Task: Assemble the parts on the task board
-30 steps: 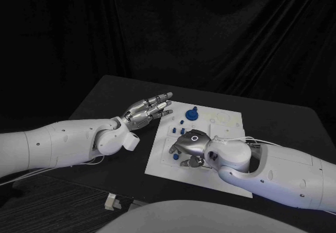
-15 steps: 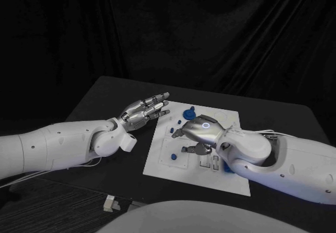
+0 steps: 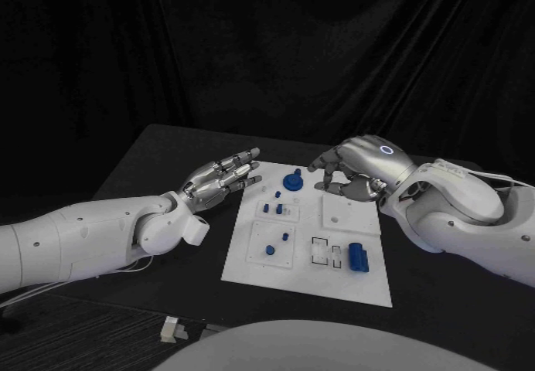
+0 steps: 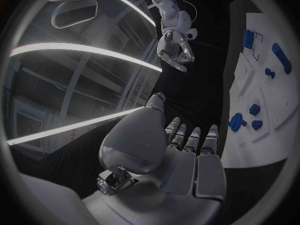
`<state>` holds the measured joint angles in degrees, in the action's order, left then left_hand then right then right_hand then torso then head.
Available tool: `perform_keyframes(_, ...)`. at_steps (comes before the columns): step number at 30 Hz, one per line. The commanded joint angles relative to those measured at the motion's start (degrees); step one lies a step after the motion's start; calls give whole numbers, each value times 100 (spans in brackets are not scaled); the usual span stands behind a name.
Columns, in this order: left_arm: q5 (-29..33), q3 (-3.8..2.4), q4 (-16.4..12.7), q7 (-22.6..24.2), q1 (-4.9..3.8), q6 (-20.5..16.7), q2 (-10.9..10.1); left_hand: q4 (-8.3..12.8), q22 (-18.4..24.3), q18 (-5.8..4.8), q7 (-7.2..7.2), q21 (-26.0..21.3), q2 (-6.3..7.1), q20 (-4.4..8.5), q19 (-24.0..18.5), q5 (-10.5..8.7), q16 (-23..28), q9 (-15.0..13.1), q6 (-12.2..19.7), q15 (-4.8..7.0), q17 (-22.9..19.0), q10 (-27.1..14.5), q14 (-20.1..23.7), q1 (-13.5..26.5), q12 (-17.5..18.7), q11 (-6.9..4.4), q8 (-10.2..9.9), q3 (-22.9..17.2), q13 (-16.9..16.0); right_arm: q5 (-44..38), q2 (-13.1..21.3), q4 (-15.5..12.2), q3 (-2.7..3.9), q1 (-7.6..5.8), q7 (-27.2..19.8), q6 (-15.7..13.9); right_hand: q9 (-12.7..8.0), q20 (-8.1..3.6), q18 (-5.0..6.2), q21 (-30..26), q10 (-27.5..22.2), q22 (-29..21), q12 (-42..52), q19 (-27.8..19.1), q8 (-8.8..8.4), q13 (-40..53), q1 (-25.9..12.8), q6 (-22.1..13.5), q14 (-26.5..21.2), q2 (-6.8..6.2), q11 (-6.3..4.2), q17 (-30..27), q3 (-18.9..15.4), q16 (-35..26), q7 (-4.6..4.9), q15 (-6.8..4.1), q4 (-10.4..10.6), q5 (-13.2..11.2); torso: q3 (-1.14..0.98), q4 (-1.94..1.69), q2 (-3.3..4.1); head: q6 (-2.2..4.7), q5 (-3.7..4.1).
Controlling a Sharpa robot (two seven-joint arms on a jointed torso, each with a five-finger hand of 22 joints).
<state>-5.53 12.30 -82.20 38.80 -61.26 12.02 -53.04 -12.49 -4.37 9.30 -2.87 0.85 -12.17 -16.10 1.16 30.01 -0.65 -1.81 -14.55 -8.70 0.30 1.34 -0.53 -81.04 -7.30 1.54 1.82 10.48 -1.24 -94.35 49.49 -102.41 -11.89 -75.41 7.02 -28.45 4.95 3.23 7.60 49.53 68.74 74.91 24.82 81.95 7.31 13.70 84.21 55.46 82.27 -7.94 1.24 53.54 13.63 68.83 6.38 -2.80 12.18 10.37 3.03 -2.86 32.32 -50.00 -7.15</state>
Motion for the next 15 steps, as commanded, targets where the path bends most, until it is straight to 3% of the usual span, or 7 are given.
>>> perform_keyframes(1, 29, -5, -24, 114, 6, 11, 3, 2, -4, 93, -10, -7, -41, 3, -15, 33, -24, -9, -6, -28, 5, -11, 3, 11, -15, 35, 15, 30, -6, 1166, 128, -13, -1, -26, 70, -213, 8, -20, -91, -114, -218, 621, 717, -67, 37, 544, -42, 123, -48, -75, -27, -123, 12, -103, -18, -40, 64, -97, 1, 1, 1, 0, 100)
perform_keyframes(5, 29, -5, -25, 113, 6, 3, 2, 2, -4, 93, -10, -7, -41, 3, -15, 33, -24, -9, -6, -28, 5, -11, 3, 11, -15, 35, 15, 30, -6, 1392, 237, -3, -1, -8, 175, -36, 101, -3, -65, -305, -620, 579, 1601, -135, 204, 1260, -171, 400, -109, -105, -5, -266, -86, -212, -82, -36, 148, -226, 3, 5, -7, 0, 133)
perform_keyframes(6, 29, -5, -24, 113, 6, 2, 4, 2, -4, 93, -10, -7, -41, 3, -15, 33, -24, -9, -6, -28, 5, -11, 3, 11, -15, 35, 15, 30, -6, 1409, 250, -3, -2, 5, 185, 13, 94, -12, -59, -335, -696, 574, 1790, -144, 167, 1413, -194, 317, -120, -92, -55, -285, -95, -227, -66, -53, 173, -236, 3, 6, -6, 0, 138)
perform_keyframes(9, 29, -5, -23, 113, 6, 2, 9, 2, -4, 93, -10, -7, -41, 3, -15, 33, -24, -9, -6, -28, 5, -11, 3, 11, -15, 35, 15, 30, -6, 1366, 233, 4, -2, 54, 168, 122, 124, -76, -23, -499, -845, 544, 2423, -214, 172, 1906, -199, 282, -200, -61, -137, -381, -110, -306, -180, -129, 187, -221, 2, 5, -1, 0, 144)
perform_keyframes(11, 29, -5, -24, 113, 6, 5, 11, 2, -4, 93, -10, -7, -41, 3, -15, 33, -24, -9, -6, -28, 5, -11, 3, 11, -15, 35, 15, 30, -6, 1299, 200, 16, -2, 86, 130, 170, 122, -88, -27, -542, -212, 538, 3601, -229, 135, 3276, -211, 204, -200, -69, -185, -353, -146, -288, -194, -130, 187, -254, 2, 6, 4, 0, 143)
perform_keyframes(12, 29, -5, -26, 114, 6, 6, 13, 4, -6, 94, -8, -6, -38, 3, -14, 32, -27, -10, -10, -25, 6, -9, 2, 10, -19, 35, 16, 32, -7, 1244, 176, 25, -2, 108, 103, 200, 113, -117, -76, -216, 303, 613, 4416, -140, 99, 4272, -216, 152, 99, -62, -230, 719, -168, 396, -231, -169, 188, -254, 1, 6, 6, 0, 142)
perform_keyframes(15, 29, -5, -29, 115, 6, 8, 13, 4, -6, 94, -8, -6, -38, 3, -14, 32, -27, -10, -10, -25, 6, -9, 2, 10, -19, 35, 16, 32, -7, 992, 74, 61, -2, 201, -7, 331, 81, -190, -258, 995, 838, 863, 5046, 195, 19, 5040, -275, 85, 496, -31, -304, 2223, -204, 1318, -277, -236, 231, -239, -1, 5, 11, 0, 129)
